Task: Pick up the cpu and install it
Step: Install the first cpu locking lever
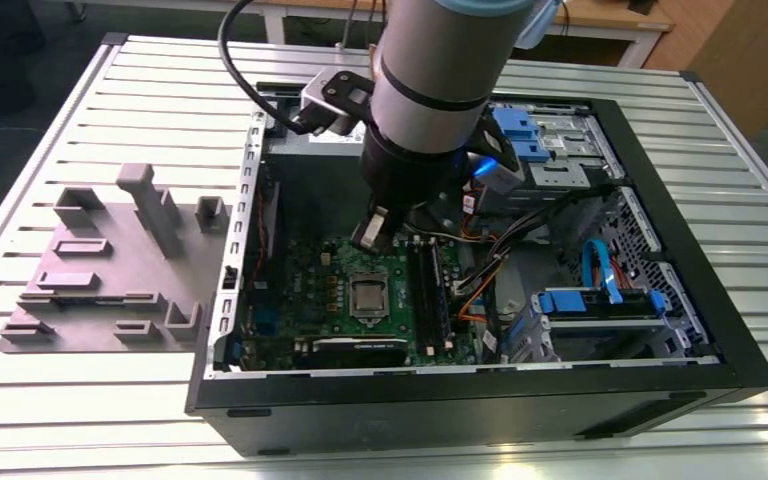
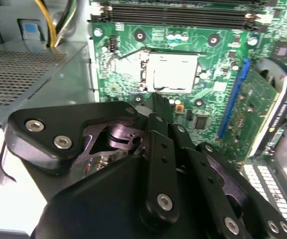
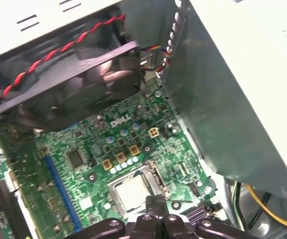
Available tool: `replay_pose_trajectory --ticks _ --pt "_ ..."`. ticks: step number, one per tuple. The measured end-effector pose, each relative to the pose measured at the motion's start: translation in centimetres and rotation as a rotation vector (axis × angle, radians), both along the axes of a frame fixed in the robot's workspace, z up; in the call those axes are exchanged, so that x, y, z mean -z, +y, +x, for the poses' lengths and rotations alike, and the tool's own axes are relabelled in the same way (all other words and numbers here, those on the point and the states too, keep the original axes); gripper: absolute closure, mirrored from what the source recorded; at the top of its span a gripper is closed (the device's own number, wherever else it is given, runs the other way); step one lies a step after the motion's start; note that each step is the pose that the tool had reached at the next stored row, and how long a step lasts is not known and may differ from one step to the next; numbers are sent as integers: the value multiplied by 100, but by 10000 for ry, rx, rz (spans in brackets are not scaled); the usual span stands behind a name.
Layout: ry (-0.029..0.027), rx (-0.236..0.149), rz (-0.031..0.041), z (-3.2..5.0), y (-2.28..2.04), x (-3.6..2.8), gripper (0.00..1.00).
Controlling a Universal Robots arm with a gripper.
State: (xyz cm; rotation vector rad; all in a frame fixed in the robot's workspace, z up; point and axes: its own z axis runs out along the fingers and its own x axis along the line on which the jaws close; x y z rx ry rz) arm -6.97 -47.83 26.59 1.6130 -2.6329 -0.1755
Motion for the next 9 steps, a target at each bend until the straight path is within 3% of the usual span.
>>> replay_pose_trajectory --ticks 9 --pt "-2 0 1 3 174 43 90"
